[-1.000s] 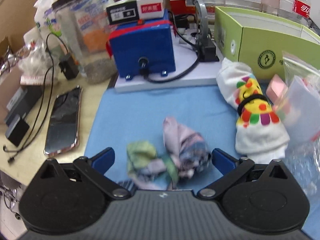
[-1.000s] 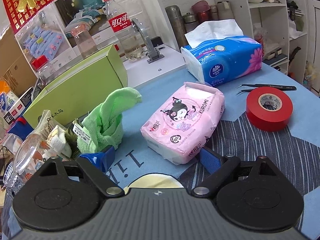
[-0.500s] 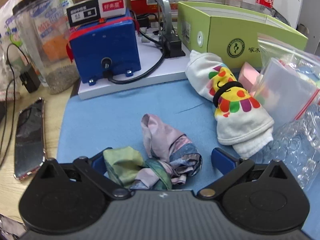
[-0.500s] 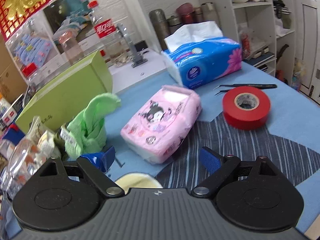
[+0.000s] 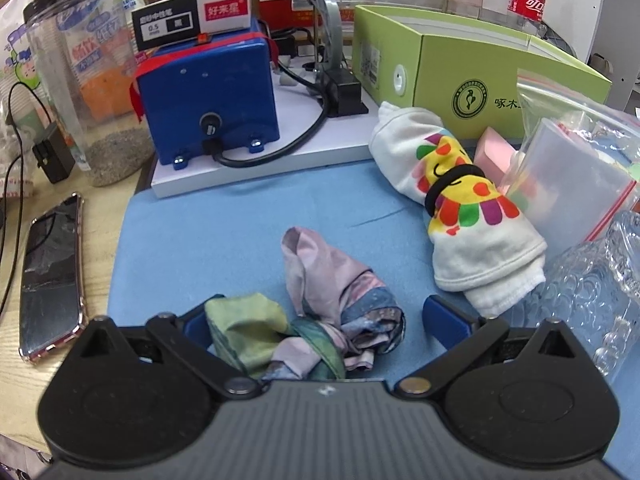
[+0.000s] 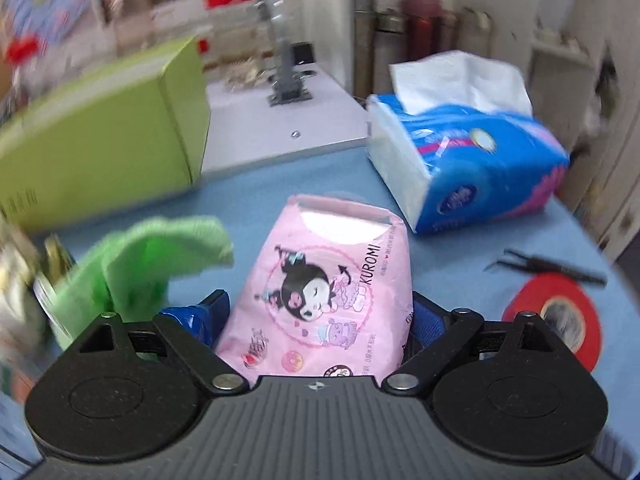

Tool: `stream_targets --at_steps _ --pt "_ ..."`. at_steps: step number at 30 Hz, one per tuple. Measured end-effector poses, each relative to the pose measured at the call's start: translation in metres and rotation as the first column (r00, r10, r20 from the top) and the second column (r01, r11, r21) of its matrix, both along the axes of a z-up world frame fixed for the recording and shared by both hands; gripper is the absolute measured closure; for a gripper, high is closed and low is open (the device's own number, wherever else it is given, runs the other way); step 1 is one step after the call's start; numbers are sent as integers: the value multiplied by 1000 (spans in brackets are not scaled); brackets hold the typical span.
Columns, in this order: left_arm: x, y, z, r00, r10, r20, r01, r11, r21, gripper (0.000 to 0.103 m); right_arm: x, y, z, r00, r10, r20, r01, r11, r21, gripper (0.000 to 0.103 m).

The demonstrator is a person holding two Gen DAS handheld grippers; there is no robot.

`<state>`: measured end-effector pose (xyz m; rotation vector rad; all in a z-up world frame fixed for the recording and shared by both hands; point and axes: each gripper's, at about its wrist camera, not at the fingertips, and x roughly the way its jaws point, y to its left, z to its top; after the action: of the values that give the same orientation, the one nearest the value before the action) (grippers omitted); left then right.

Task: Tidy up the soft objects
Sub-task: 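Grasp the pink Kuromi wipes pack with right tool while left tool lifts the cloth, then carry both held items into the green box and open both tools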

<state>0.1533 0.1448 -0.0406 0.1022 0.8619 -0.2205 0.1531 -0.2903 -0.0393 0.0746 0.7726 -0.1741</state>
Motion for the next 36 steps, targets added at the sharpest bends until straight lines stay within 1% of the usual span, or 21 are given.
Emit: stream_targets --at_steps 2,3,4,7,11,13,14,15,16,17,18,19,21,23,25,26,28,30,33,36 --pt "-1 1 0 1000 -3 6 3 1000 -1 1 -9 -5 -5 999 3 49 -4 1000 22 21" --pt "-2 1 -1 1000 -8 9 8 1000 -2 1 -13 -7 -6 998 24 62 -24 1000 9 21" --pt "-2 1 -1 1000 -14 11 15 1000 -2 1 -15 -10 -7 997 35 69 -36 999 13 21" --pt "-3 2 0 1000 -28 11 28 1000 -1 1 -19 -15 -8 997 20 77 -21 1000 11 20" --pt "-7 3 -1 999 -40 24 40 999 -3 1 -18 -11 -9 994 36 105 -36 999 -4 20" --pt "-10 5 -1 999 -37 31 37 999 -5 1 -20 -12 -8 992 52 117 -51 999 -7 24" --pt "-11 5 0 999 -33 35 33 999 -5 3 -23 -14 -9 990 57 130 -56 998 -8 27" --pt "-12 6 1 999 -28 41 29 1000 -6 12 -27 -15 -9 988 58 145 -57 998 -11 35" --pt "-14 7 4 999 -21 49 21 1000 -10 31 -30 -16 -9 986 57 158 -55 998 -15 45" --pt "-16 8 8 999 -20 42 21 999 -27 38 -34 -19 -6 984 59 166 -60 998 -1 52" --pt "-17 9 10 999 -7 32 9 999 -39 43 -38 -23 -5 984 59 170 -66 997 34 53" --pt "-19 9 12 1000 8 29 -7 999 -34 46 -43 -26 -4 983 61 174 -72 996 59 53" --pt "-25 11 16 998 46 30 -45 999 -24 48 -53 -30 -2 981 67 181 -85 992 90 54" --pt "-32 20 24 997 79 16 -78 995 -65 48 -68 -36 2 976 59 211 -94 982 162 54" --pt "-37 28 36 995 102 12 -100 989 -107 48 -79 -37 14 965 62 255 -121 968 220 54" --pt "-37 30 44 994 110 19 -107 988 -115 48 -82 -34 22 958 75 278 -140 965 223 53" --pt "-32 29 61 993 116 33 -111 985 -128 48 -81 -22 45 933 122 338 -196 961 194 53" --pt "-18 24 78 993 112 41 -105 983 -148 48 -71 -11 68 906 171 387 -251 953 168 53" --pt "9 5 100 993 98 70 -86 983 -161 48 -37 4 98 871 240 429 -324 937 132 53" --pt "44 -22 115 994 67 84 -52 984 -173 48 11 22 115 854 305 422 -369 926 78 53"
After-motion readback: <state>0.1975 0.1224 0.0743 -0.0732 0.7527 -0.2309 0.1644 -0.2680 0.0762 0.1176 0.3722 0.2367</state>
